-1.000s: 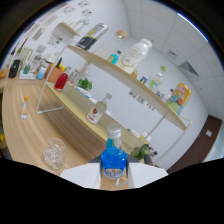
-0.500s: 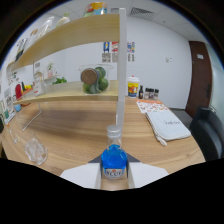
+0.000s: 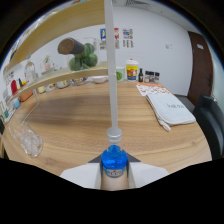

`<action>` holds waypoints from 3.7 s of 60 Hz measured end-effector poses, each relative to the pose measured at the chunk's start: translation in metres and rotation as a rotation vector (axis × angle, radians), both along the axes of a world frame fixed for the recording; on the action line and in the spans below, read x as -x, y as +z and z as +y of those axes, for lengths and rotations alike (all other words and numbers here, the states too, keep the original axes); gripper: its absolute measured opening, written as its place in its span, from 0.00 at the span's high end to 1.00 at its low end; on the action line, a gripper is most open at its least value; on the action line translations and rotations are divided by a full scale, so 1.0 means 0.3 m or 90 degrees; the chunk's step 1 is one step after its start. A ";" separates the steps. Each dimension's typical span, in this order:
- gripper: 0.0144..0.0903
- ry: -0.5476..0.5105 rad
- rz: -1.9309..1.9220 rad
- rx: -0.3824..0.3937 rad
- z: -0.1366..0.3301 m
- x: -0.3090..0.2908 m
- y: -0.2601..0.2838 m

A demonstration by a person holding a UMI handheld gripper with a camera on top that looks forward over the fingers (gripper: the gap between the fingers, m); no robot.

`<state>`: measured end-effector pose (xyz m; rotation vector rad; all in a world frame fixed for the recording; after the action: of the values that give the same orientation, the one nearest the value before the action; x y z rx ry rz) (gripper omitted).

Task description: Make me a cup of Mount Fuji.

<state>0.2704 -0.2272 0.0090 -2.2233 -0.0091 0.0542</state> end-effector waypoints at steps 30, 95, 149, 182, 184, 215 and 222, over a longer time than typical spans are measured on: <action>0.07 -0.113 -0.024 -0.048 -0.160 0.048 0.278; 0.08 0.010 0.026 -0.301 0.265 1.138 1.313; 0.66 0.014 0.003 -0.329 0.119 1.153 1.202; 0.66 -0.102 0.294 -0.130 -0.022 1.193 0.368; 0.66 -0.124 0.349 -0.123 -0.017 1.188 0.360; 0.66 -0.322 1.003 -0.097 0.038 1.150 0.425; 0.67 -0.344 1.099 -0.086 0.049 1.145 0.437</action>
<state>-0.0731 -0.2124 0.1402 -1.3342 1.4070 1.5171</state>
